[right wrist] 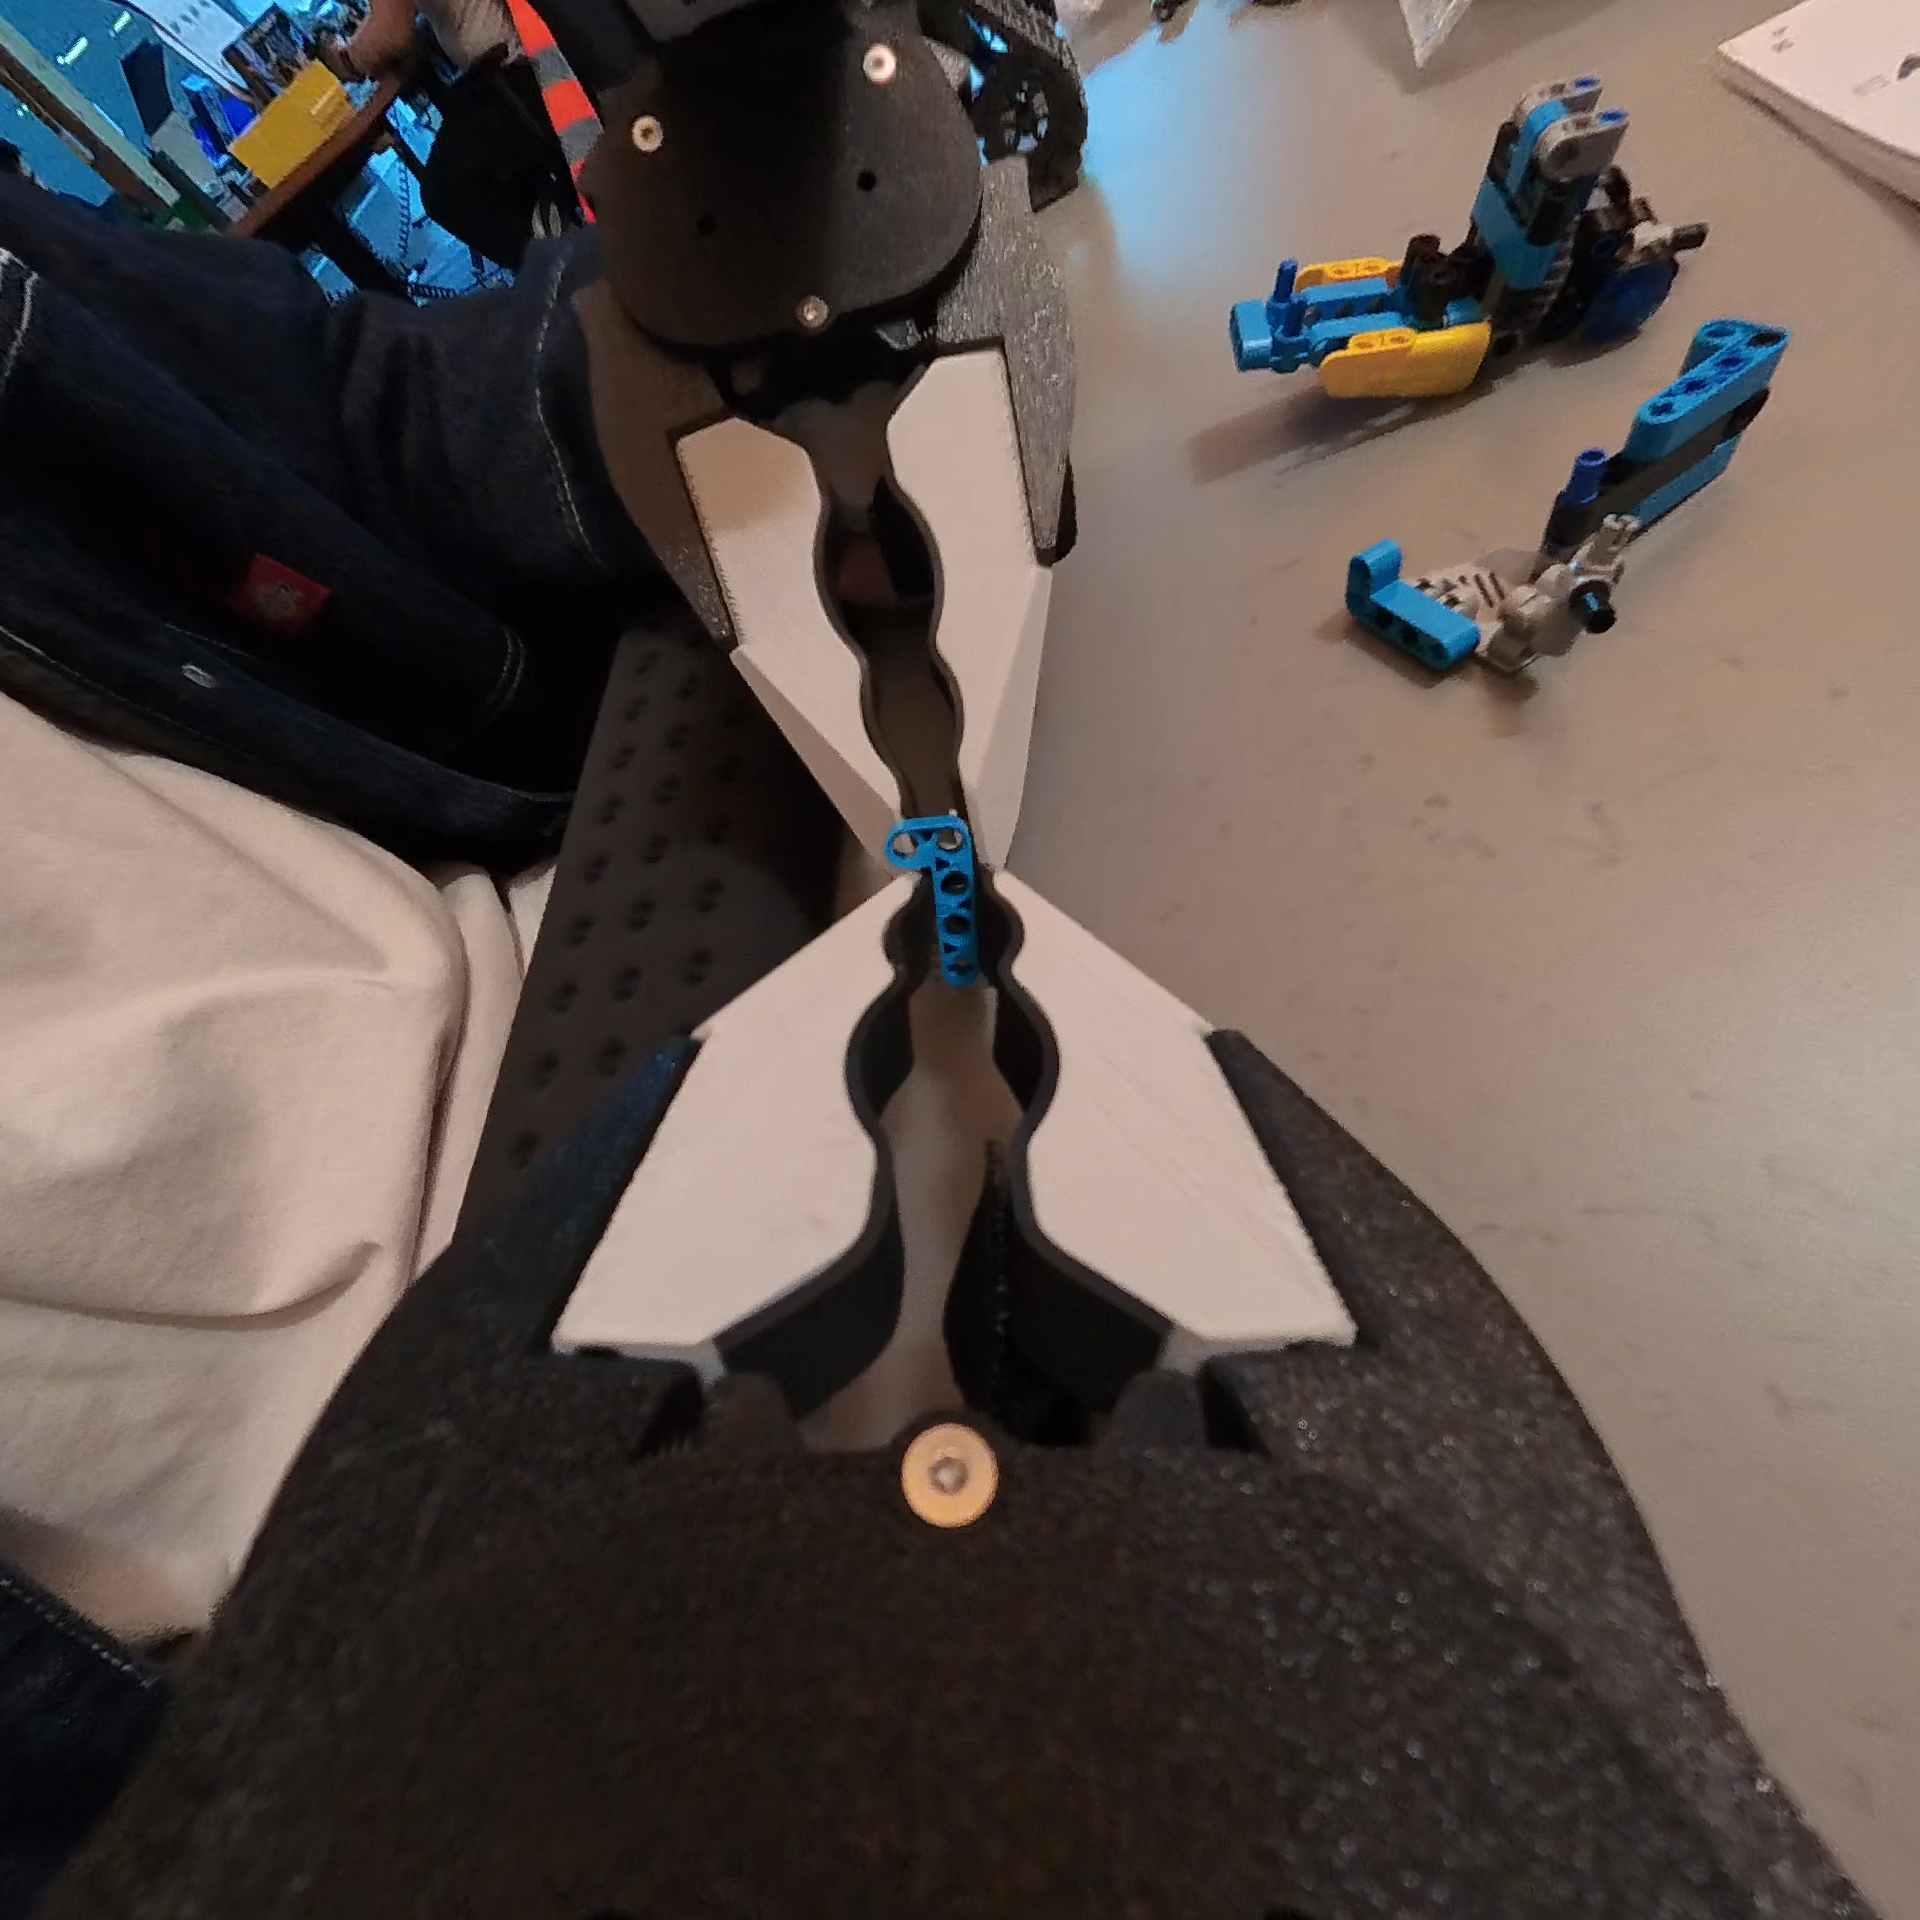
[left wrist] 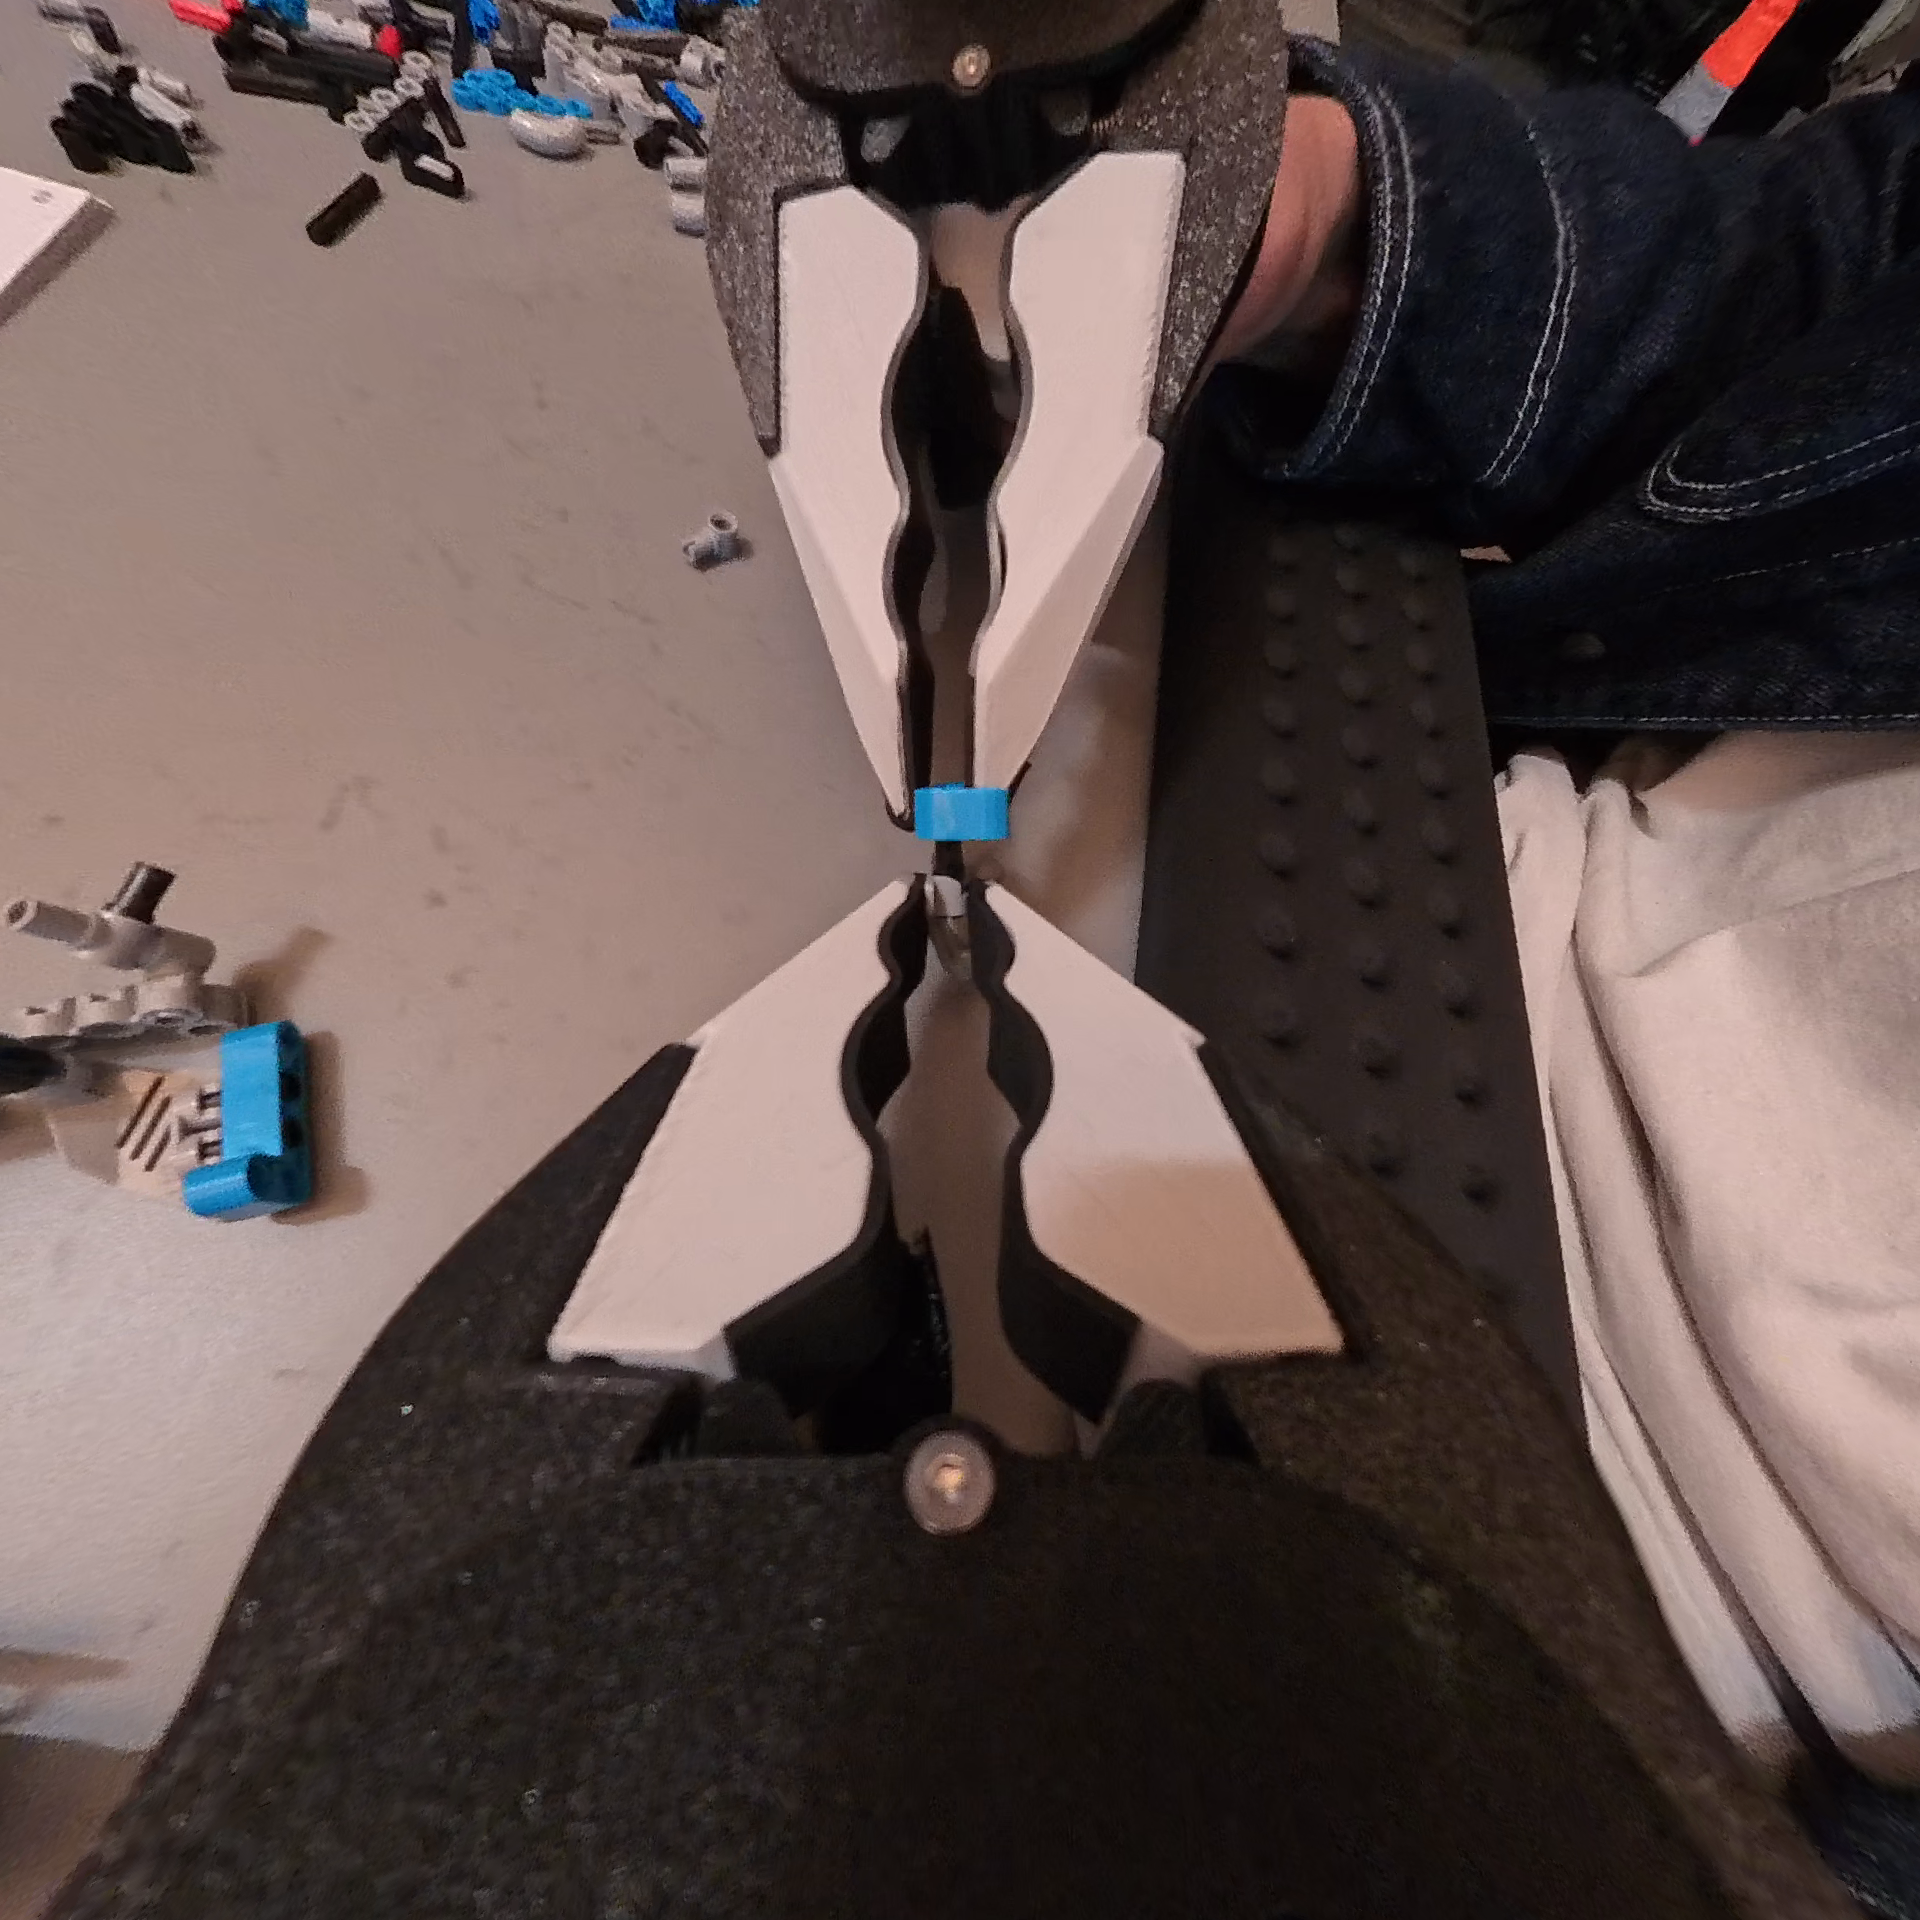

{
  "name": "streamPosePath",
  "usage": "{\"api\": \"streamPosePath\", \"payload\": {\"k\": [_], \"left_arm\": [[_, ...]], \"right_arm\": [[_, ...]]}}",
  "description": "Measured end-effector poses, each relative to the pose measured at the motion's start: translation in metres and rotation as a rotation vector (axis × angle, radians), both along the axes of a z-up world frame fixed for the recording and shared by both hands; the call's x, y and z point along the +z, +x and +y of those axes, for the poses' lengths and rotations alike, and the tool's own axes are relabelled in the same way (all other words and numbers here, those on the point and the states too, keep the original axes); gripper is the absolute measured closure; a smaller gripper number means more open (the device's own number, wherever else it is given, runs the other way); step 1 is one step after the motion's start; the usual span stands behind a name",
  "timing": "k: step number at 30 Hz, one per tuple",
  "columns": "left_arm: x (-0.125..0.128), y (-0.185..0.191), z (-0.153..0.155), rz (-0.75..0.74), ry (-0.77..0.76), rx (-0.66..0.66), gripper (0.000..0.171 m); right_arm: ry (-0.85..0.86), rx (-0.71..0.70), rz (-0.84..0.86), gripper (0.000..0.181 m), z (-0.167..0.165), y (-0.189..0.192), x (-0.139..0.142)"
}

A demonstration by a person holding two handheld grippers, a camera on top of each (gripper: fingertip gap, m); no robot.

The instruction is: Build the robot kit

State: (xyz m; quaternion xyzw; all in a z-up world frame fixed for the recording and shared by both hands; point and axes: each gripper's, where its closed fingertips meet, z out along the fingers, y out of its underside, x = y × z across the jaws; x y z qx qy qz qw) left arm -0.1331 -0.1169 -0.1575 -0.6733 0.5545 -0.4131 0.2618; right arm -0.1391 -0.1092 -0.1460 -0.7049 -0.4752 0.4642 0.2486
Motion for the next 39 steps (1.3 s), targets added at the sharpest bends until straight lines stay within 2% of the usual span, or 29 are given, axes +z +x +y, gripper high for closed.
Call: {"api": "streamPosePath", "payload": {"k": [4,9,12,20,25,28,30,31,32,35,37,39], "left_arm": [[-0.003,0.0,0.002,0.021,0.021,0.008,0.165],[0.0,-0.002,0.01,0.0,-0.04,0.056,0.165],[0.002,-0.003,0.013,-0.014,-0.059,0.07,0.165],[-0.015,-0.008,0.012,0.09,-0.042,0.062,0.164],[-0.016,-0.012,0.005,0.119,0.051,0.008,0.164],[-0.019,-0.012,0.001,0.181,0.167,-0.04,0.164],[-0.015,-0.011,0.016,0.213,0.258,0.029,0.164],[0.0,-0.006,0.025,0.135,0.251,0.107,0.164],[0.022,-0.001,0.033,-0.001,0.158,0.193,0.165],[0.094,0.001,0.044,-0.481,-0.243,0.3,0.165],[0.11,-0.001,0.05,-0.669,-0.385,0.31,0.165],[0.115,0.0,0.049,-0.743,-0.487,0.278,0.165]], "right_arm": [[0.043,0.005,-0.001,0.174,0.0,0.001,-0.002],[-0.056,-0.002,-0.066,0.174,0.001,0.008,-0.02],[-0.048,-0.007,-0.059,0.174,0.003,0.006,-0.019],[-0.104,-0.057,-0.033,0.174,0.01,0.01,-0.017],[-0.124,-0.079,-0.003,0.174,0.014,0.011,-0.014],[-0.127,-0.074,-0.014,0.174,0.014,0.01,-0.015],[-0.111,-0.098,0.018,0.174,0.018,0.01,-0.009],[-0.104,-0.14,0.063,0.174,0.025,0.011,0.0],[-0.114,-0.194,0.158,0.174,0.032,0.012,0.018],[-0.271,-0.281,0.553,0.175,0.043,0.02,0.081],[-0.334,-0.288,0.673,0.175,0.043,0.022,0.095],[-0.394,-0.269,0.762,0.175,0.039,0.019,0.106]]}}
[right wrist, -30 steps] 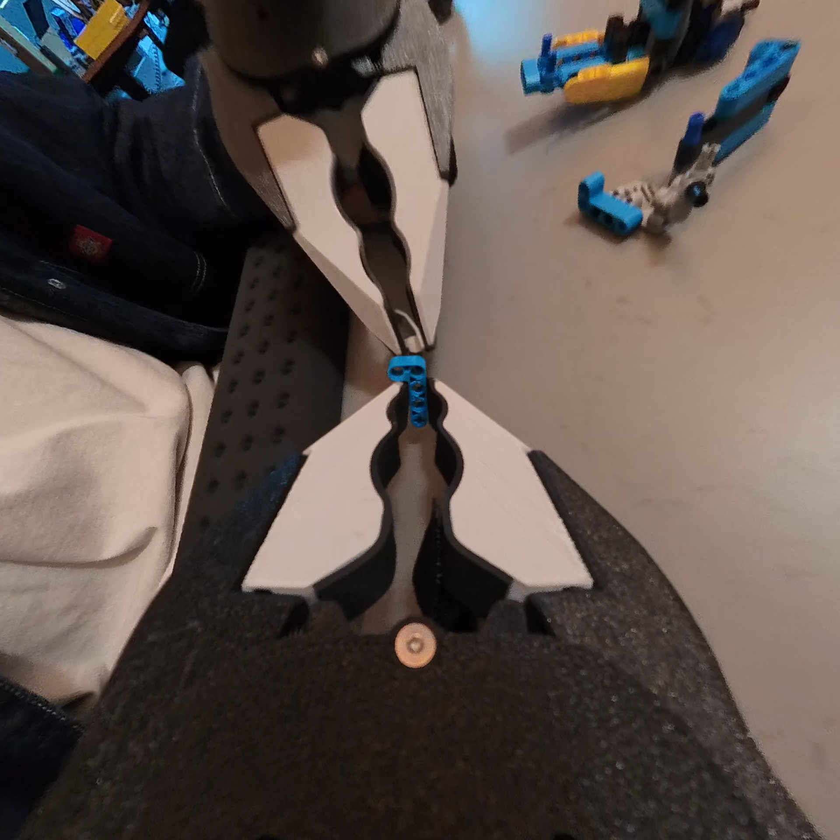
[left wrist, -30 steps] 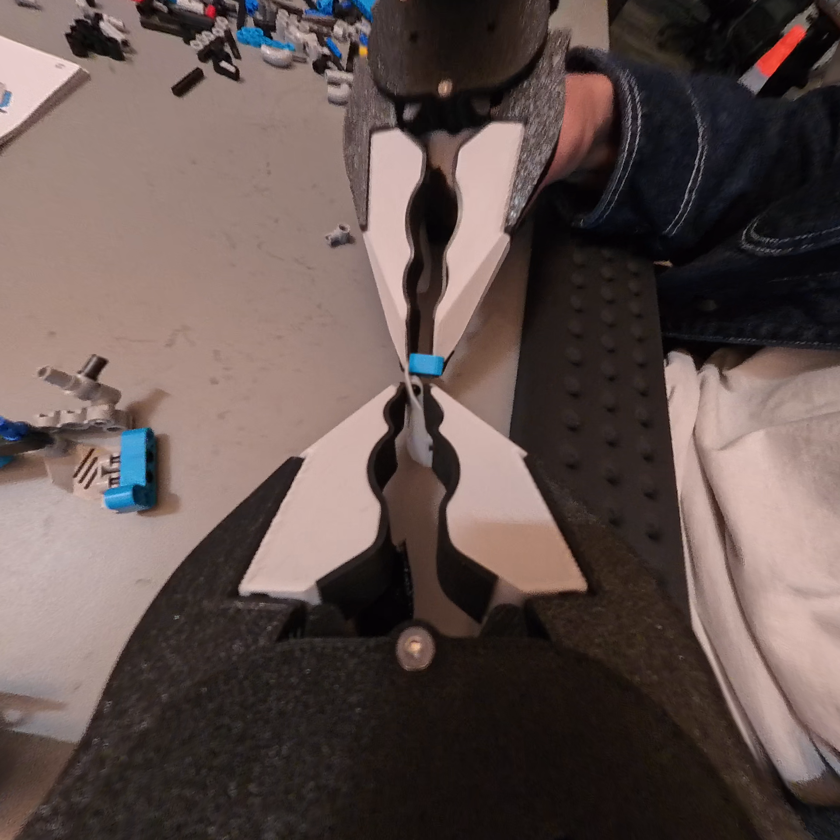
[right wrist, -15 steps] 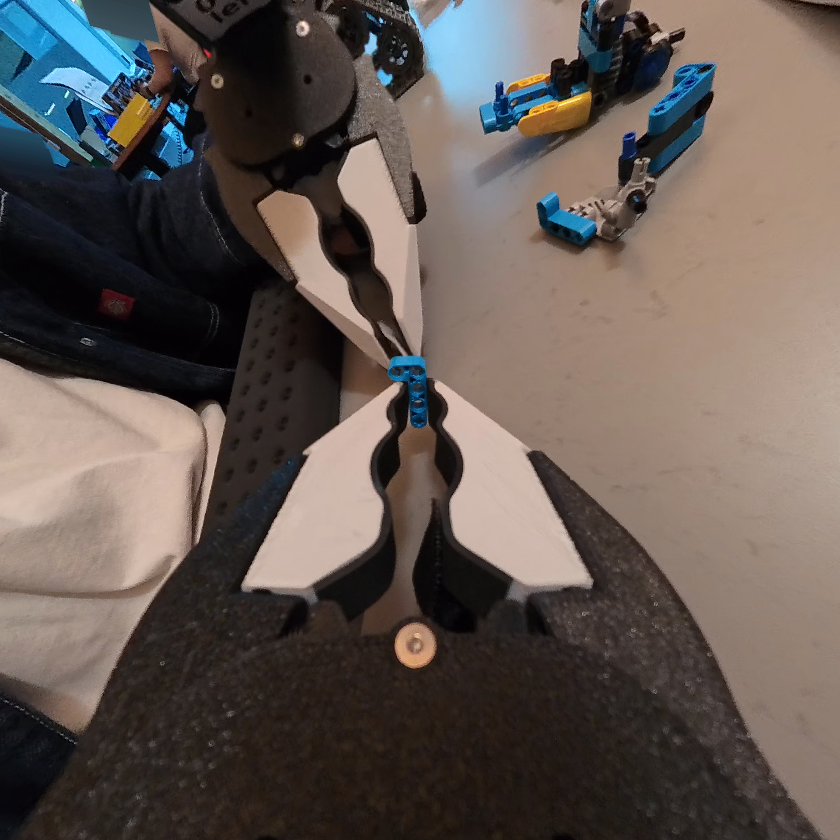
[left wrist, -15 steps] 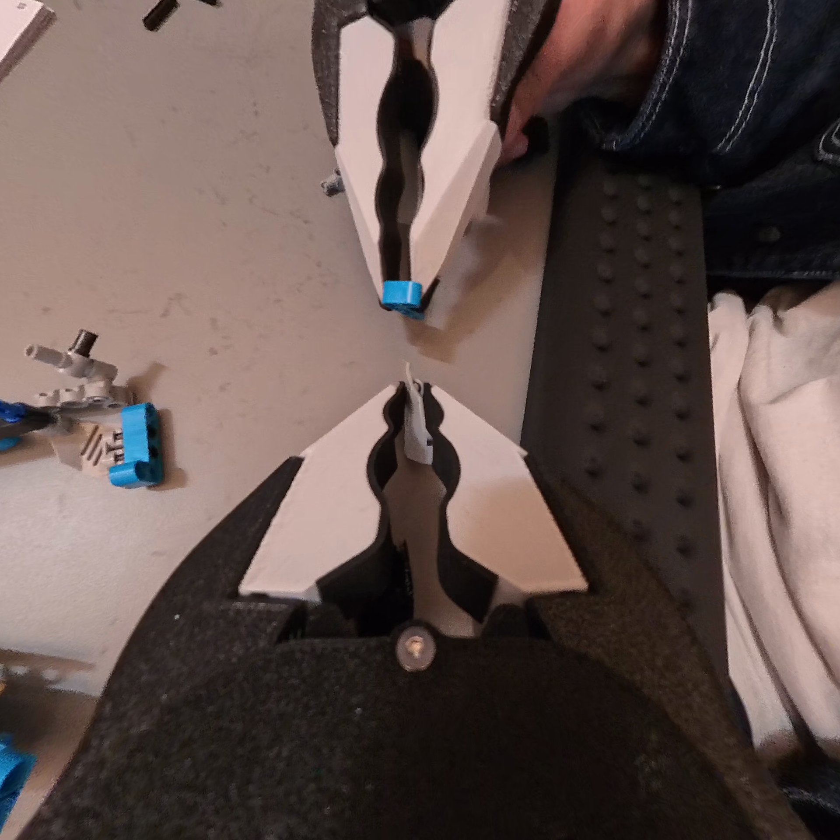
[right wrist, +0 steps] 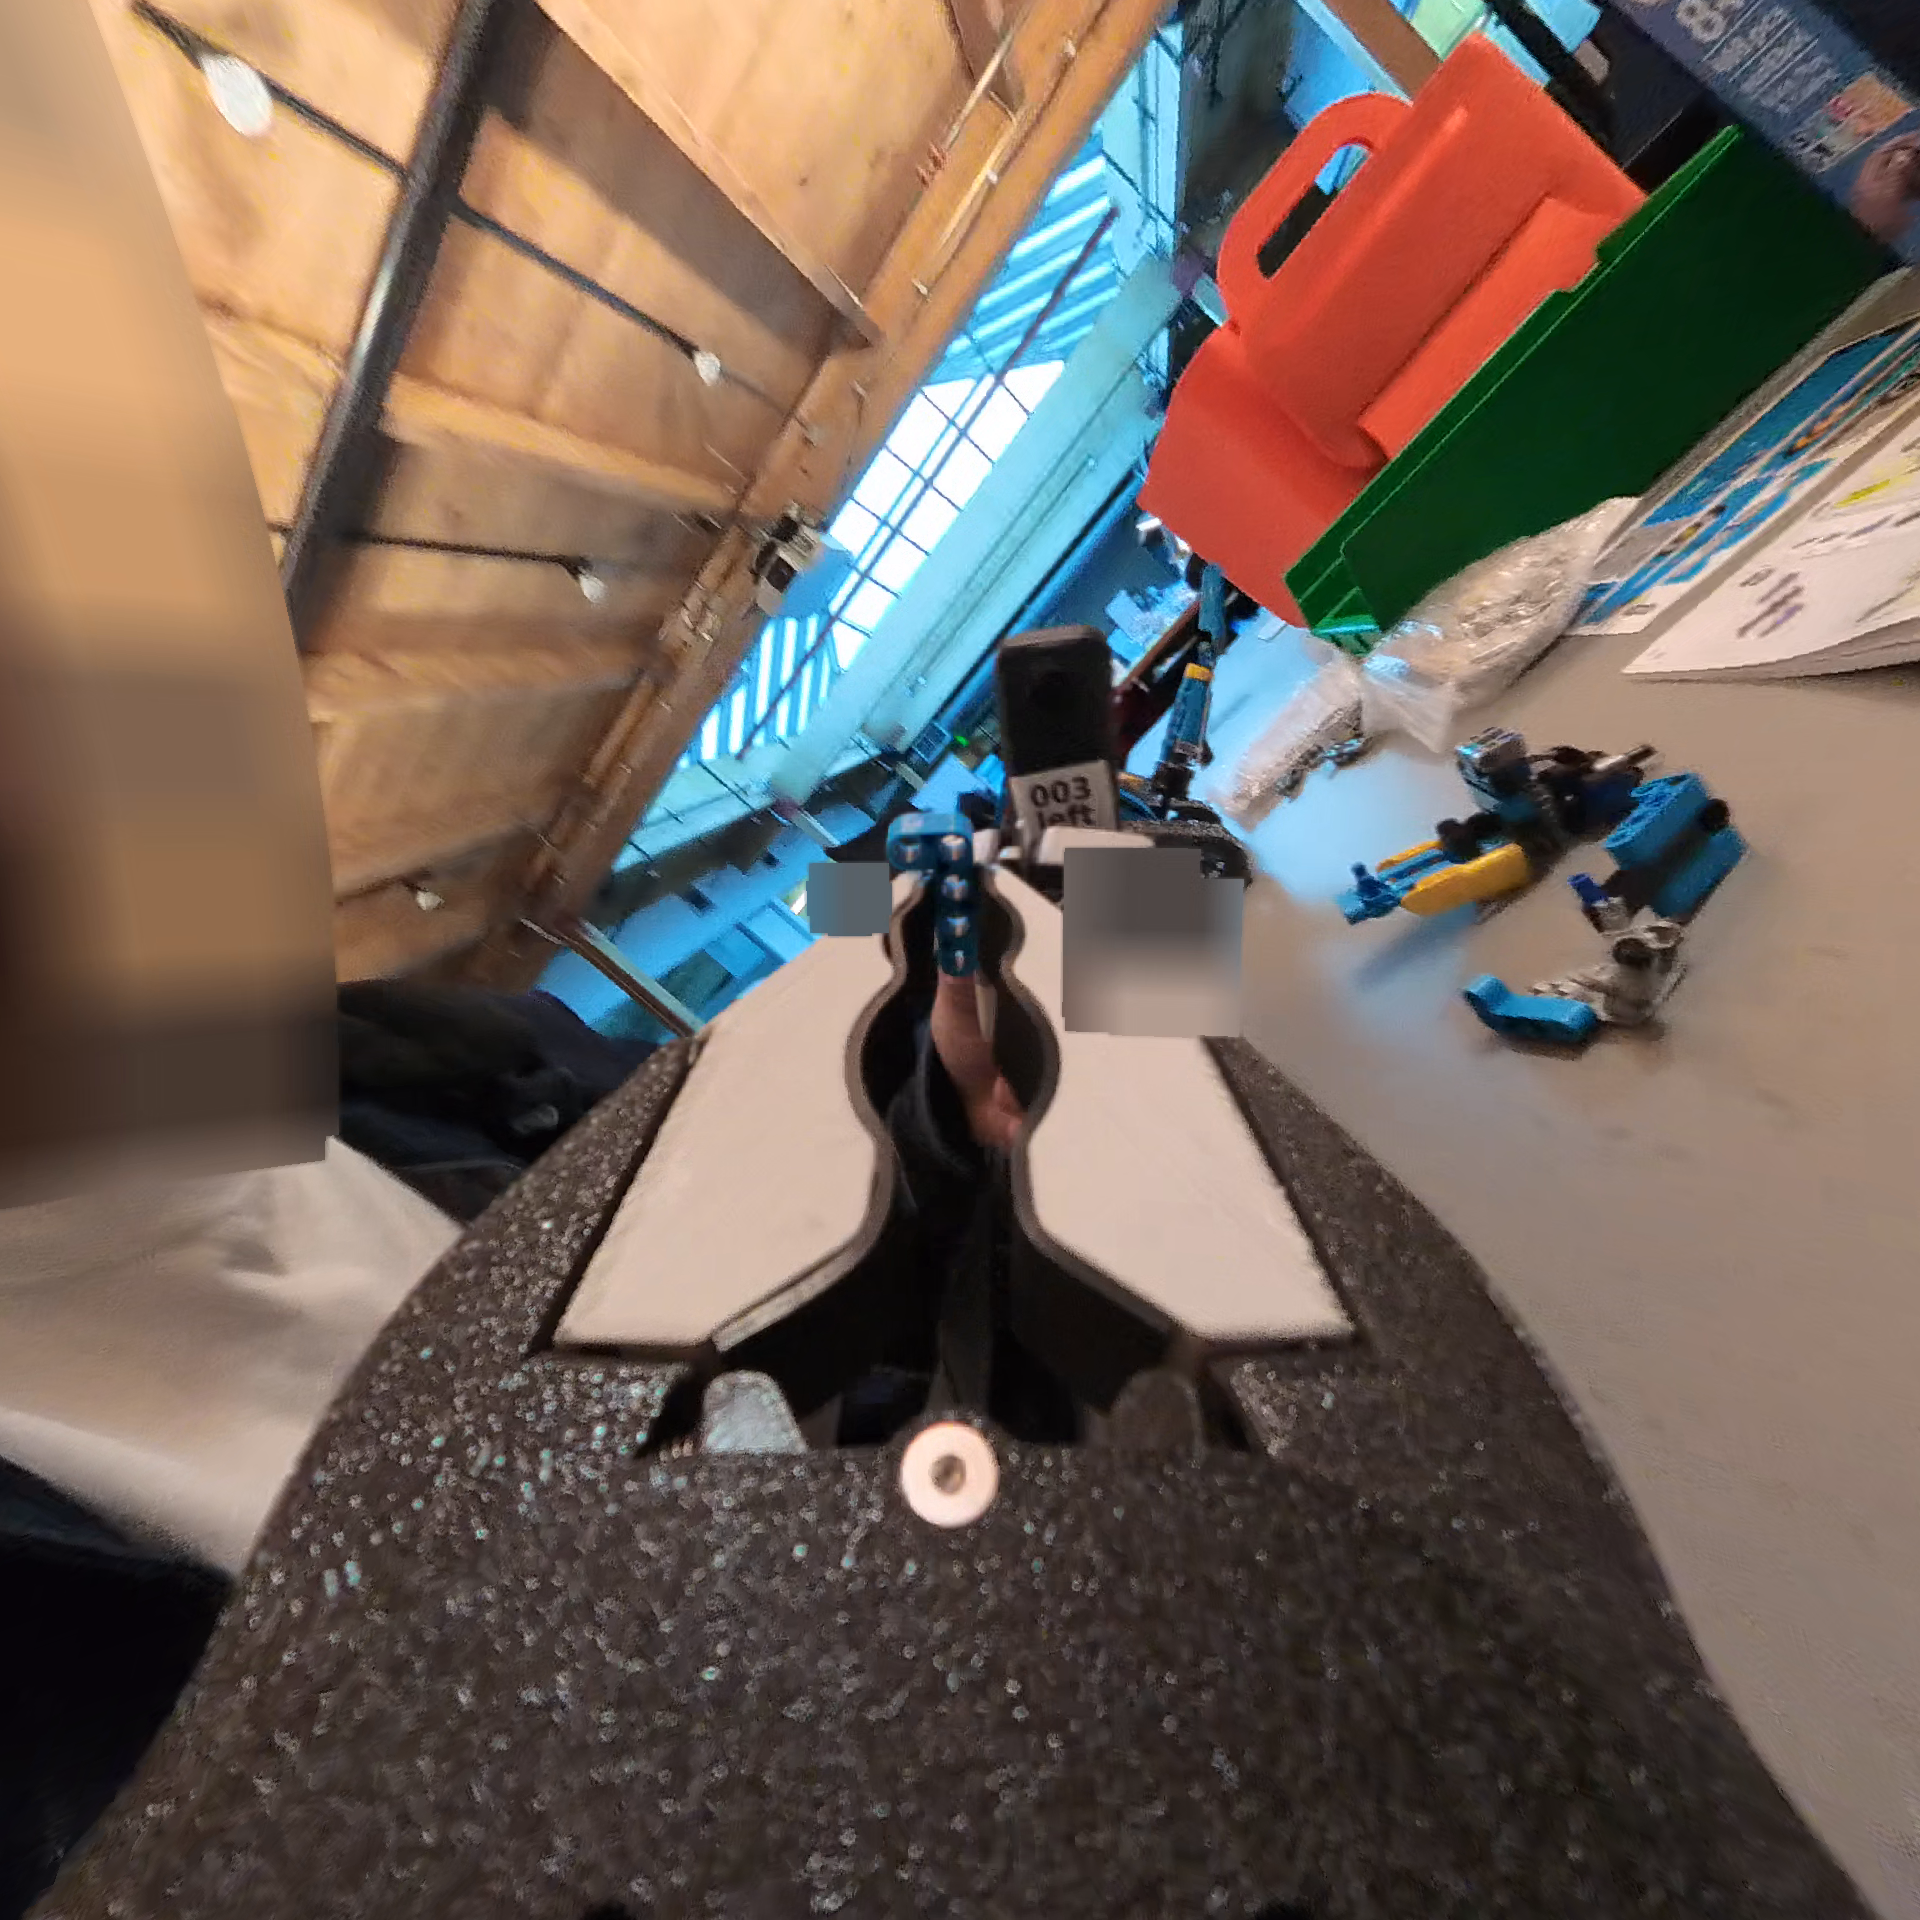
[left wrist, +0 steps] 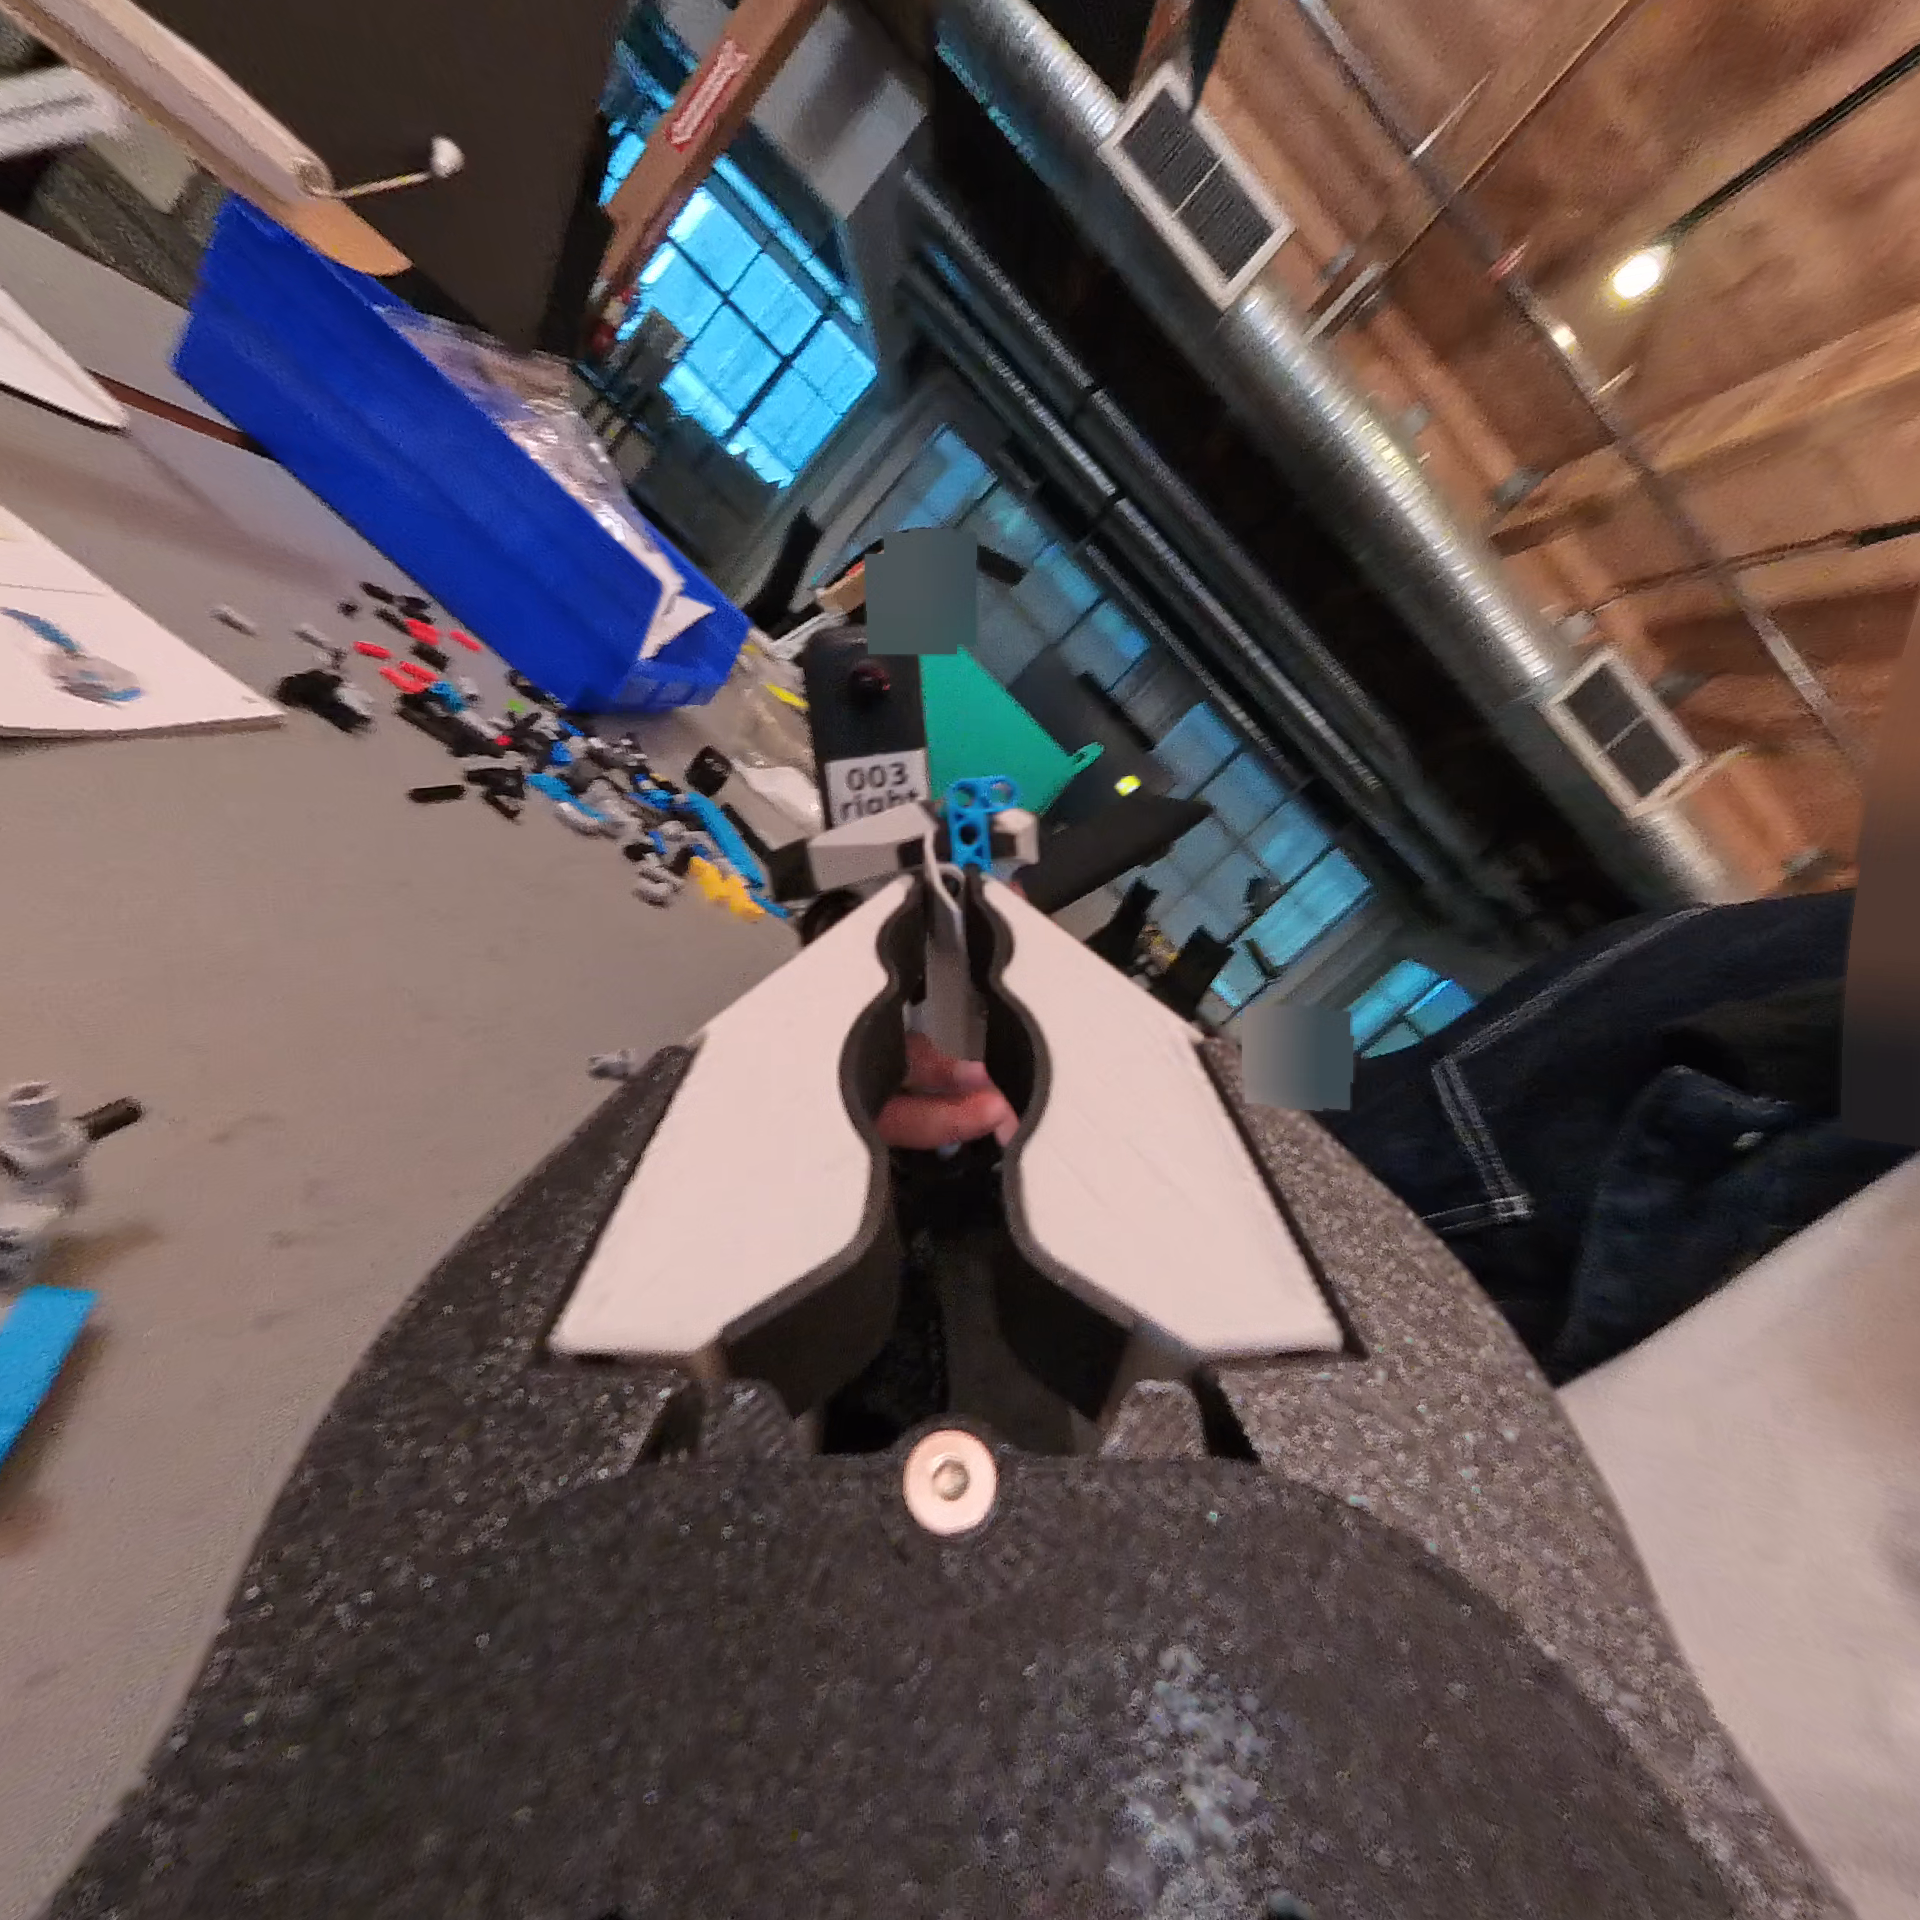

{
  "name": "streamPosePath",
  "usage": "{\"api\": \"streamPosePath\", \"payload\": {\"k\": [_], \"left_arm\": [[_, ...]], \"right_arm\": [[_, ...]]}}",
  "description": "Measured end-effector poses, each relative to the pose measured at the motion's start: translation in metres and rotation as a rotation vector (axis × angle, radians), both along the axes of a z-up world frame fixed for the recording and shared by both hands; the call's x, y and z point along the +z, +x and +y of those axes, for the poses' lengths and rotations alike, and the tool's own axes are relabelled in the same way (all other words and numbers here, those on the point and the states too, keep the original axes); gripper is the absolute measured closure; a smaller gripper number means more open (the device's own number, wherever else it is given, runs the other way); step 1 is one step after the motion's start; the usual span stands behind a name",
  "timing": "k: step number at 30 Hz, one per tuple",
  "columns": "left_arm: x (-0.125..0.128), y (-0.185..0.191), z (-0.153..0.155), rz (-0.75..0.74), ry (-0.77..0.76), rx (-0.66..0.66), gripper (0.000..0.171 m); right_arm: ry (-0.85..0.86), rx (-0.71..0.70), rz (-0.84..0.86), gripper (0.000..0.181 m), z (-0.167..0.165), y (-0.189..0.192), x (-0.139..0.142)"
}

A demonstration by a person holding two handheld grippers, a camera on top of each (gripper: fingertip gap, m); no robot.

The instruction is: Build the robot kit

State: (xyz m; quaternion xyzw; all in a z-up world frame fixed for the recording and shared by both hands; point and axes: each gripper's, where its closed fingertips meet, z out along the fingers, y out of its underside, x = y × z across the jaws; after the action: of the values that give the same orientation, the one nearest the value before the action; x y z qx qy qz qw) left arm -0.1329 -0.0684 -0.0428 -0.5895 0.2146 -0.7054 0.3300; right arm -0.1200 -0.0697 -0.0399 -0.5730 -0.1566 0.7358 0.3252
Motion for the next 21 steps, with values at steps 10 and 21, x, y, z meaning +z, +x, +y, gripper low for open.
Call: {"api": "streamPosePath", "payload": {"k": [10,21], "left_arm": [[0.005,0.008,-0.009,-0.013,0.075,0.008,0.165],[-0.002,0.005,-0.004,0.04,0.092,0.051,0.165]], "right_arm": [[-0.056,0.029,-0.015,0.175,0.001,-0.006,-0.01],[-0.066,0.064,-0.001,0.175,-0.002,-0.008,-0.01]]}}
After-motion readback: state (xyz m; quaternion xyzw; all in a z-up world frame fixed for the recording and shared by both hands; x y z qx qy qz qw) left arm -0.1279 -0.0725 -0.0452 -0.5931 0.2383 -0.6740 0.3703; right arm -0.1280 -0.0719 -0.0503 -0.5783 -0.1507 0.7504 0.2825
